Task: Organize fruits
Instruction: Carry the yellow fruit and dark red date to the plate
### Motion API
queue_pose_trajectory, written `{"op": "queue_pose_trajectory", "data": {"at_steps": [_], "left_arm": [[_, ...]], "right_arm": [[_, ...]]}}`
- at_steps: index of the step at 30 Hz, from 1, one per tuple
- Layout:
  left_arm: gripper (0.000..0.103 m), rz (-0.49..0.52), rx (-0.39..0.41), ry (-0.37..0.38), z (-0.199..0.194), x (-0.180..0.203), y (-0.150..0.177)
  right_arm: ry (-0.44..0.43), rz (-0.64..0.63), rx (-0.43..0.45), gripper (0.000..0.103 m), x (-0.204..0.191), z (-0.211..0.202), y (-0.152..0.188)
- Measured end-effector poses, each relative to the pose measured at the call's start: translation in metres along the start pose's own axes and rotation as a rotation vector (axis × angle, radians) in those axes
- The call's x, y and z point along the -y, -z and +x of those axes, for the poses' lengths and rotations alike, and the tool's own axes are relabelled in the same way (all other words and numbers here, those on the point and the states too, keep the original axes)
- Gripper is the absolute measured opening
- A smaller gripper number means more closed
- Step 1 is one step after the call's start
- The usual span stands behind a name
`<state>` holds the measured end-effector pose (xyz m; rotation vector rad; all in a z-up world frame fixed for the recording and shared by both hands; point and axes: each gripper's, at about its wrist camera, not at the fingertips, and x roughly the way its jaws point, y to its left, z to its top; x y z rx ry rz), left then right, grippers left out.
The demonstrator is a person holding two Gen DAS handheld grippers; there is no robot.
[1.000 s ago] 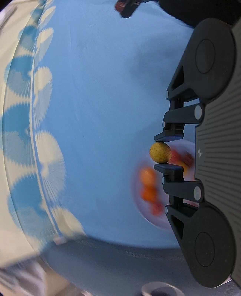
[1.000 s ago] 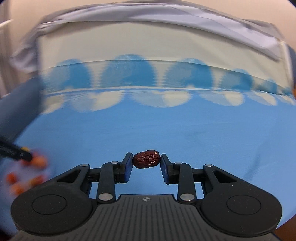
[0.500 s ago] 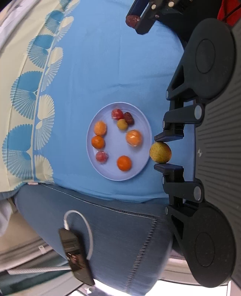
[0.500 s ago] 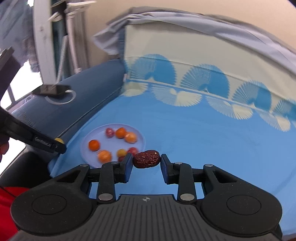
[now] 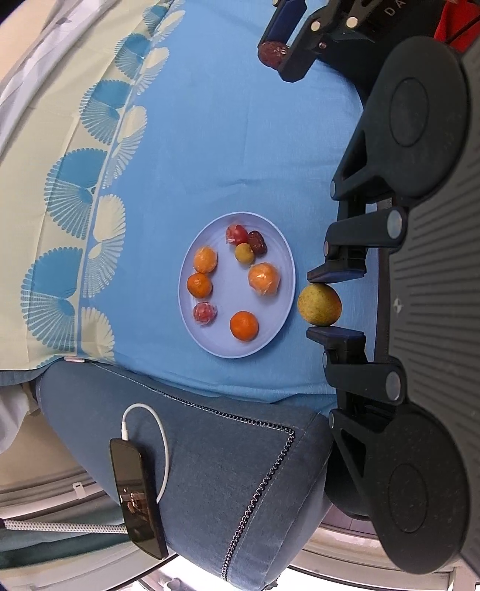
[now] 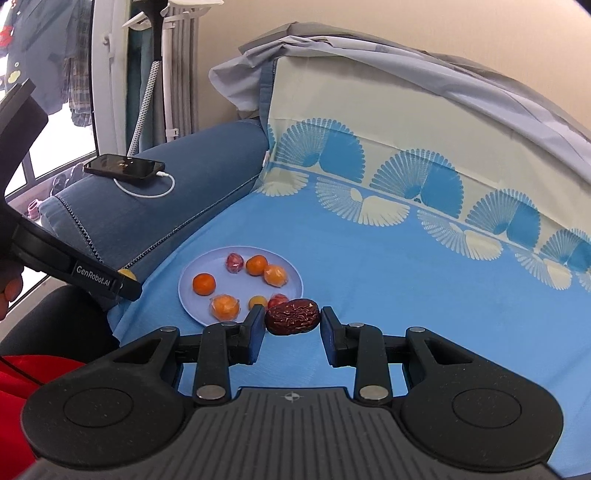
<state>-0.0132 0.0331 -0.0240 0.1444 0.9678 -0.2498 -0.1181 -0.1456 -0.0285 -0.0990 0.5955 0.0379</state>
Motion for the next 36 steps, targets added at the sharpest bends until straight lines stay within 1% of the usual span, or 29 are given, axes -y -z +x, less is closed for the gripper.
{"op": "queue_pose_trajectory", "data": {"at_steps": [7,27,31,36], "left_arm": [[0.027,-0.006,0.0,0.001,0.001,-0.002,0.0],[0.027,-0.012,-0.038,0.007,0.02,-0.007,-0.008],[0.027,-0.019,-0.044,0.005,0.026,-0.011,-0.012],[0.027,-0.024,-0.033,-0.003,0.03,-0.017,-0.021]], "right_arm": [[-0.004,-0.008,-0.015,0.034,0.0,0.003,0.0],[-0.016,-0.007,-0.074,0.034,0.0,0.02,0.0],[-0.019,-0.01,-0.092,0.034,0.0,0.028,-0.001],[-0.029,-0.019,-0.107,0.034,-0.002,0.039,-0.006]]}}
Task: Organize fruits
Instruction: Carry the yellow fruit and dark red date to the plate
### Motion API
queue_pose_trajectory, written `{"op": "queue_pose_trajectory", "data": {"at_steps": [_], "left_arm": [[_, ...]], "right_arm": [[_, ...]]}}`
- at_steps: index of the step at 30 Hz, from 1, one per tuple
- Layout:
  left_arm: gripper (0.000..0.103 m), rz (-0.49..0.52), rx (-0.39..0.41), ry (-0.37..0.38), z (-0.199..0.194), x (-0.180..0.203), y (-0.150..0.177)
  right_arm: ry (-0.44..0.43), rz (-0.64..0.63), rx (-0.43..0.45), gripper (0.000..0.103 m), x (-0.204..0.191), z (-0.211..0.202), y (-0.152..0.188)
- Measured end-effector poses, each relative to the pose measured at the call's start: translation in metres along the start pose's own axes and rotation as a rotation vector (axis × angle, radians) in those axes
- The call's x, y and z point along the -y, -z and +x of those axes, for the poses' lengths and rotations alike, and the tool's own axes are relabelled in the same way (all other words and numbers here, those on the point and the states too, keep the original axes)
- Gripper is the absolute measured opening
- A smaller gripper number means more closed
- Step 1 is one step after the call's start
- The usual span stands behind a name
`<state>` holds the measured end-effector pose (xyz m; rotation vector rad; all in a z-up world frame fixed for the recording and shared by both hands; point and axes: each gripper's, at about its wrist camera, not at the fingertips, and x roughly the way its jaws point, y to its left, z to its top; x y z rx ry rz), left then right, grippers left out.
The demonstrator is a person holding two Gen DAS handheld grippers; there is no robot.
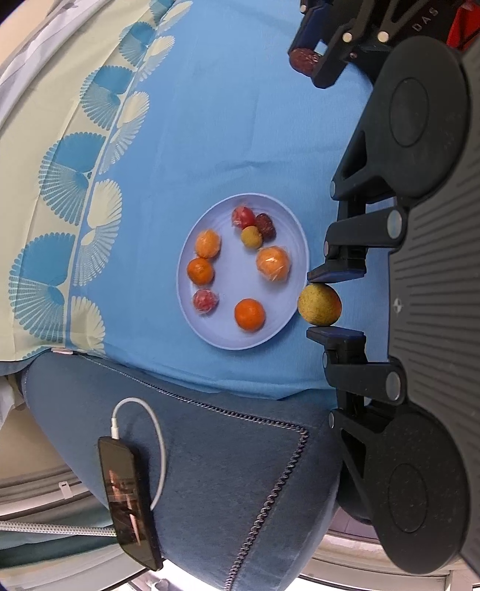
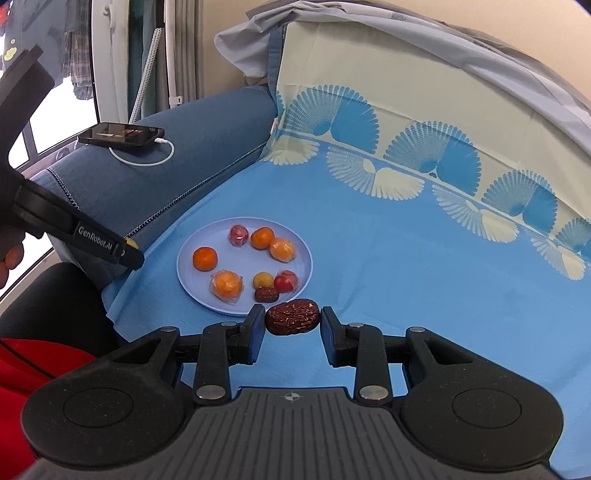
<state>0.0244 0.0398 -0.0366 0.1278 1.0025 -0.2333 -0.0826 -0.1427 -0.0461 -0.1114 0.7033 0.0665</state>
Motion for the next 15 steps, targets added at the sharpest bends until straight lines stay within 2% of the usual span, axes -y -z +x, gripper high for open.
{"op": "queue_pose_trajectory", "data": {"at_steps": [15], "left_arm": [[0.027,-0.009,-0.027,-0.011,0.03,-0.008,-0.032]], "right_arm": [[-0.05,0.018,-0.058,0.034,-0.001,0.045,-0.017]]}}
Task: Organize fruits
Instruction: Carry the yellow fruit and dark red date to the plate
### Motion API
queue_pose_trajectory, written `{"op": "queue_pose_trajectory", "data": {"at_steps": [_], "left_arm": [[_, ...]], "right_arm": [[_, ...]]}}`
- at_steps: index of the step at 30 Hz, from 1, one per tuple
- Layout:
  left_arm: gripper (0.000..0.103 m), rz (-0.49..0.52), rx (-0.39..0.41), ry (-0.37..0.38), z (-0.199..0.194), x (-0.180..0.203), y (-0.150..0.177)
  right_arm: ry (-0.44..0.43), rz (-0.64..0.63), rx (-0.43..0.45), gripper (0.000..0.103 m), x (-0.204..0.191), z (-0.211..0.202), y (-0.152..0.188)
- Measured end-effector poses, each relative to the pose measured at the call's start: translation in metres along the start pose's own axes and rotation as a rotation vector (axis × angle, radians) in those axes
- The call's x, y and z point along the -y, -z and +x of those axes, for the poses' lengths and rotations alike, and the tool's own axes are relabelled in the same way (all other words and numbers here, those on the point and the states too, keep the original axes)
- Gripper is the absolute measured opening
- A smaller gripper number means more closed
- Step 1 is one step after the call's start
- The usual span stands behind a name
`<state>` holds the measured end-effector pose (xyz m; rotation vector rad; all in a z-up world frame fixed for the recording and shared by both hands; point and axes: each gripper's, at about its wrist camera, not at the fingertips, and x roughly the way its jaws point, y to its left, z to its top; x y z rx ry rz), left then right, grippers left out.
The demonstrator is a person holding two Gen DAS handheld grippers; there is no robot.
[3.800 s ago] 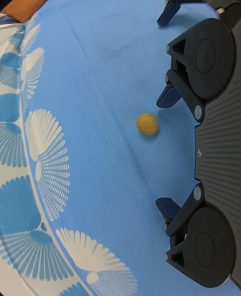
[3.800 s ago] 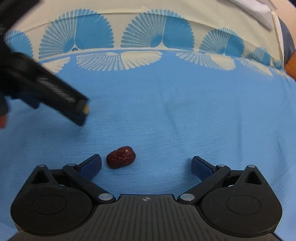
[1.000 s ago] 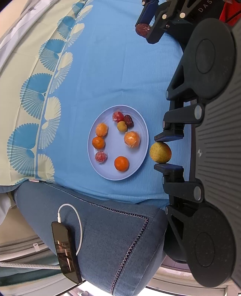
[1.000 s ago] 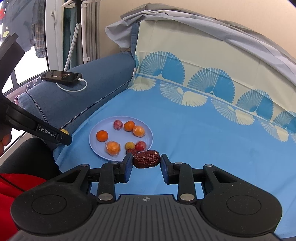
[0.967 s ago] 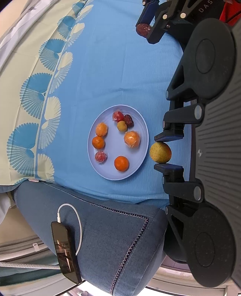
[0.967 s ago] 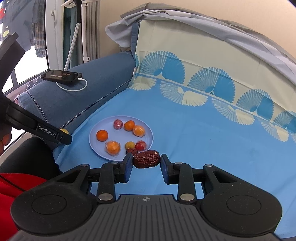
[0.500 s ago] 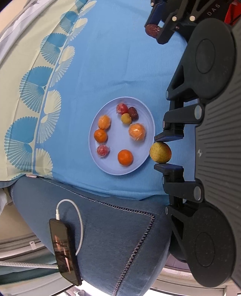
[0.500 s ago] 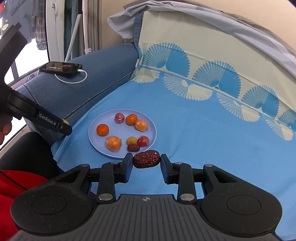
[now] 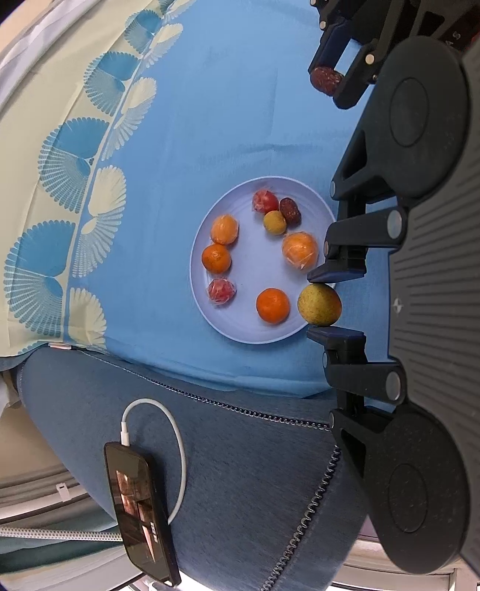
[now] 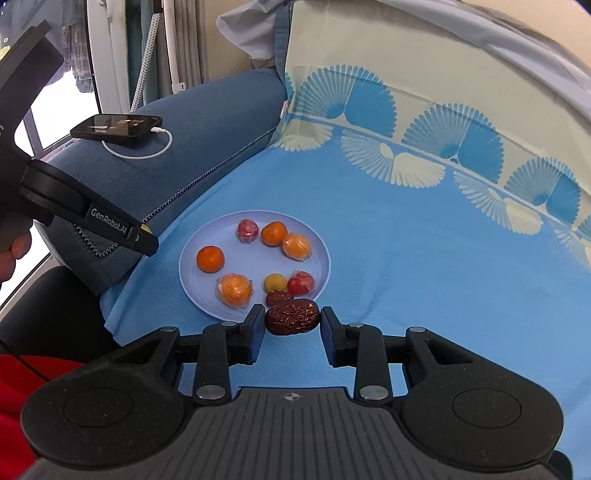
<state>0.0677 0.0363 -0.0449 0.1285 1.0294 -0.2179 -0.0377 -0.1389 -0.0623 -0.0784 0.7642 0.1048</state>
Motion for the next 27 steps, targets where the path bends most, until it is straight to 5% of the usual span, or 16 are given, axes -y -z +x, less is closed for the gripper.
{"op": "queue_pose_trajectory", "data": {"at_steps": [27], "left_arm": [[0.027,0.06,-0.145,-0.014,0.125,0.011,-0.069]], "right_arm": [[-0.084,-0.027,-0.126,0.034,0.01,0.149,-0.049]]}}
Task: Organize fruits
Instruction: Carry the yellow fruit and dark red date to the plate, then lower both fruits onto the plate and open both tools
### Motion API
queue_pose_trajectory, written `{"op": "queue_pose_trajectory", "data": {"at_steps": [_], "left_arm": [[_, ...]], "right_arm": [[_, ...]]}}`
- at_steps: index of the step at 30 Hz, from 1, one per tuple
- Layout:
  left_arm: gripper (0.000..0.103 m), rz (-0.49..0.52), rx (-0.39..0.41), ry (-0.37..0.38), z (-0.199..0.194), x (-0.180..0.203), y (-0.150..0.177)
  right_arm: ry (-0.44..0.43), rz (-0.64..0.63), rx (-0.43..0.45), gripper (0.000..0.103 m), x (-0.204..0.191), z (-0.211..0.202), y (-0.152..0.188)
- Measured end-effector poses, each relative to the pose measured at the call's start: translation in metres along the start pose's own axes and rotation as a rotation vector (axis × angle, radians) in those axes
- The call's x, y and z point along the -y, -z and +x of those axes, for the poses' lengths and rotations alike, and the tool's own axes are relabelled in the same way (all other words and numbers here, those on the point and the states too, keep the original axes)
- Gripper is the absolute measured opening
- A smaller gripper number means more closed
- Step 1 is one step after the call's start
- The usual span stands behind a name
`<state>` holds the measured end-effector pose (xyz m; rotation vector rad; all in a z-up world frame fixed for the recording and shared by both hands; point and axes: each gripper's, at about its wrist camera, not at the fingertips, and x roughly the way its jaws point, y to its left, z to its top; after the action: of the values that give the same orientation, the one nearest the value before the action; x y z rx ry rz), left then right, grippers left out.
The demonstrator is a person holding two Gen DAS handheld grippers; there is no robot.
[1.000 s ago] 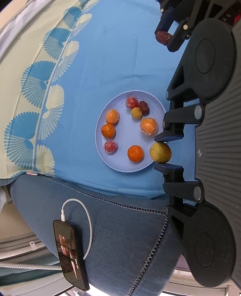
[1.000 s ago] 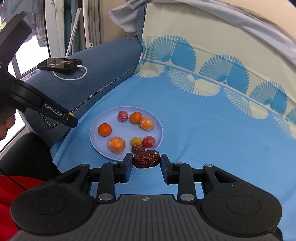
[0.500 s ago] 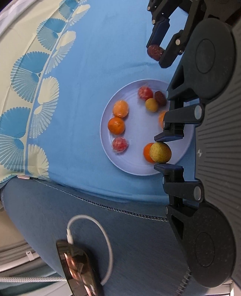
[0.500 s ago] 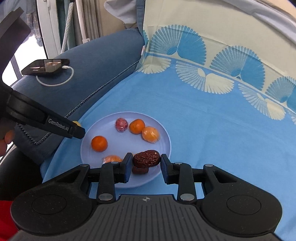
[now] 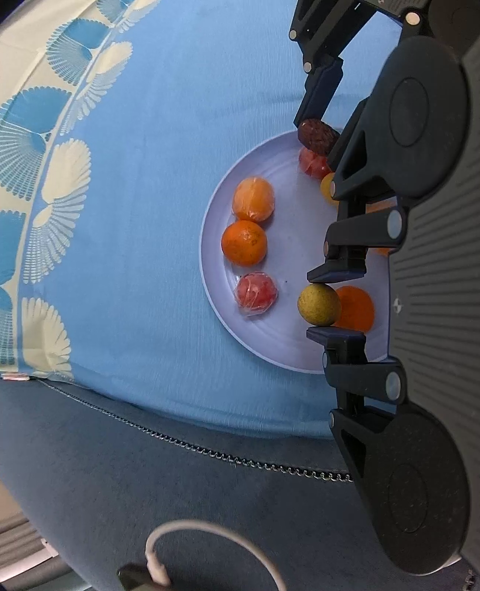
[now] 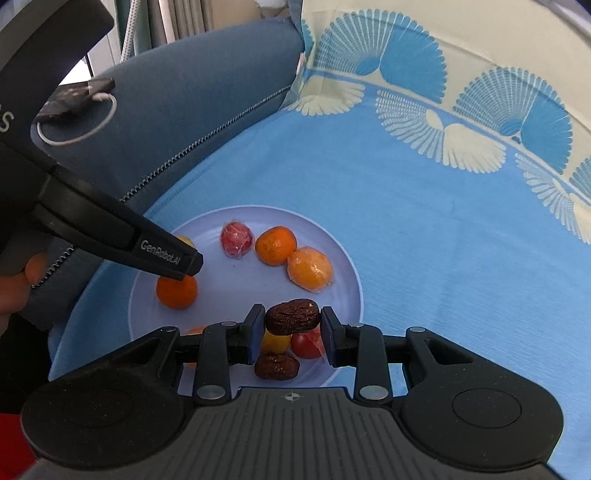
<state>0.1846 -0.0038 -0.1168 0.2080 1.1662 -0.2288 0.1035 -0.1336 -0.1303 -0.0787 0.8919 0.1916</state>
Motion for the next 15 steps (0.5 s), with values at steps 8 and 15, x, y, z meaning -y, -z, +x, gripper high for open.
{"op": "queue_pose_trajectory", "data": {"at_steps": [8,15], "left_arm": [[0.087,0.026,0.006,-0.025,0.011,0.001,-0.005],[0.103,0.045,0.084,-0.038,-0.023,-0.003,0.012]], "right_arm": [[-0.014,-0.022,-0.009,0.051,-0.001,0.014,-0.005],[0.022,-0.037,-0.001,0.093,-0.005,-0.016,0.004]]}}
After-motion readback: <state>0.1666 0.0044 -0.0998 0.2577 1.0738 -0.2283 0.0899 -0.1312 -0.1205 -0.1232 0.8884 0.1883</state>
